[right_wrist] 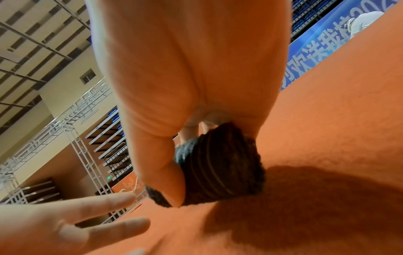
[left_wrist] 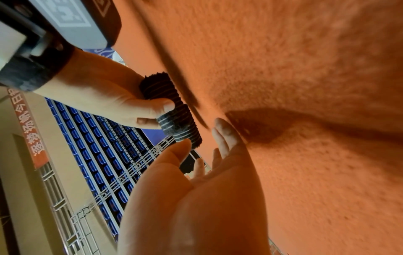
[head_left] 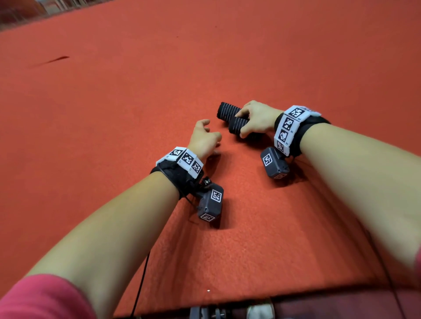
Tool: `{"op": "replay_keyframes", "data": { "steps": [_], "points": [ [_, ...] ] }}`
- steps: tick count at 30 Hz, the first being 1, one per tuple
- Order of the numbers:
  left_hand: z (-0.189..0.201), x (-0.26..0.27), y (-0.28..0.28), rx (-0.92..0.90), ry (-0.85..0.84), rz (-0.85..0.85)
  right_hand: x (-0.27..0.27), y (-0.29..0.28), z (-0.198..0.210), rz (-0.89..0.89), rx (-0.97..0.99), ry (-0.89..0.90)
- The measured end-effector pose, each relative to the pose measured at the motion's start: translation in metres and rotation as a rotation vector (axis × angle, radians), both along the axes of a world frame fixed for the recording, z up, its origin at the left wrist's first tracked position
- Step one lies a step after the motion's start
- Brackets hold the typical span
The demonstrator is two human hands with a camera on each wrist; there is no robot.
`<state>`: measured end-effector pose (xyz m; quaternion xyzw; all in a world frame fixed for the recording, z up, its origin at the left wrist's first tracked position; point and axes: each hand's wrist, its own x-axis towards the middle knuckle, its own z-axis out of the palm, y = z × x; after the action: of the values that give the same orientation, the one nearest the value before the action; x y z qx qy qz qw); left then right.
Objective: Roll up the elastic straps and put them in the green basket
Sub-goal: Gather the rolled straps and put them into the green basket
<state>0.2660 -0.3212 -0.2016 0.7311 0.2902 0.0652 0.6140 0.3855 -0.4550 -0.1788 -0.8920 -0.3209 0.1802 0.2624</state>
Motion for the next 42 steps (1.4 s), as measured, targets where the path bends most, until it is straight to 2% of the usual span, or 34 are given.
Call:
{"op": "replay_keyframes", "data": {
  "steps": [2,9,14,26,34,42],
  "points": [
    [0.004,-0.008,0.0,-0.035,-0.005,0.032,-0.016,-0.004,0.006,0.013,0.017,0.003],
    [0.043,-0.058,-0.005,-0.141,-0.043,-0.018,-0.099,-0.01,0.039,0.144,0.059,0.037],
    [0.073,-0.117,0.002,-0.035,-0.048,0.092,-0.166,-0.008,0.068,0.223,0.081,0.017],
    [0.15,-0.291,0.061,0.036,-0.04,0.121,-0.321,0.035,0.139,0.323,0.117,0.081],
    [0.169,-0.404,0.104,0.159,0.065,0.083,-0.419,0.082,0.155,0.433,0.038,0.054],
    [0.164,-0.502,0.142,0.354,0.176,0.057,-0.504,0.133,0.137,0.496,-0.058,-0.055]
  ]
}}
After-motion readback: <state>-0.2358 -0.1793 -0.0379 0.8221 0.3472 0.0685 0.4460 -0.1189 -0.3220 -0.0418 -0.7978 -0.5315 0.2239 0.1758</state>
